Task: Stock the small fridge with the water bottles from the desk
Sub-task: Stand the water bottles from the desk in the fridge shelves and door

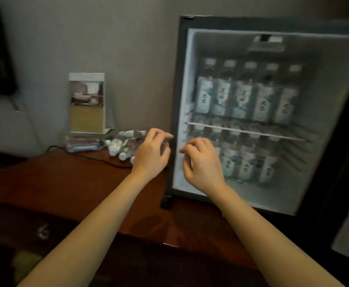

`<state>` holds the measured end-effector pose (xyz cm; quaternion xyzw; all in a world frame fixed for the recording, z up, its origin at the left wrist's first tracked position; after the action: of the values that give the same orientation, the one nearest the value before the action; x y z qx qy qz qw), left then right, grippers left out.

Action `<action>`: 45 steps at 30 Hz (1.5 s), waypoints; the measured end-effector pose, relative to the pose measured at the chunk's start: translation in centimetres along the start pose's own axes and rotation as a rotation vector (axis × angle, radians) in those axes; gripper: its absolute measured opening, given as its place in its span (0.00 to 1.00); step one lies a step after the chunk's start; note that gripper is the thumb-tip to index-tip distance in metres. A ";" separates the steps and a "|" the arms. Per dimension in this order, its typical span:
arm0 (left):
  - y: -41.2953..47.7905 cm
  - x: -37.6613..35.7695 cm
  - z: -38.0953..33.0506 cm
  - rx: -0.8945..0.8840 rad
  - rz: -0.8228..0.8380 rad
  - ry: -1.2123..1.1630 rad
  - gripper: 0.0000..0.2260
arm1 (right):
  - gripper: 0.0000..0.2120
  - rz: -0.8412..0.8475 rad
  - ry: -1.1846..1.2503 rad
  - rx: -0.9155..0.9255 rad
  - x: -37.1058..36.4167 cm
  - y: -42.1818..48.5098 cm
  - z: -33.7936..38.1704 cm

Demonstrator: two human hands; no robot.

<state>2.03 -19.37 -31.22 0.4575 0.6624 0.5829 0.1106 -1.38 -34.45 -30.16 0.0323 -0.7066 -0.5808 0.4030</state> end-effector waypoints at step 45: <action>1.1 6.2 43.8 0.534 0.450 1.018 0.22 | 0.20 0.687 0.082 -0.208 -38.7 11.6 3.9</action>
<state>28.86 14.51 -40.84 0.2621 0.6425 0.5510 -0.4636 27.18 -7.68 -40.90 -0.2251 -0.5965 -0.4786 0.6037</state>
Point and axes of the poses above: each hand's wrist, its own y-axis towards the middle knuckle, its own x-axis out of the back of the hand, z = x × y, the point moved 1 cm from there along y, towards the middle knuckle, and after that the axes turned 3 degrees about -x, right-handed, at the moved point
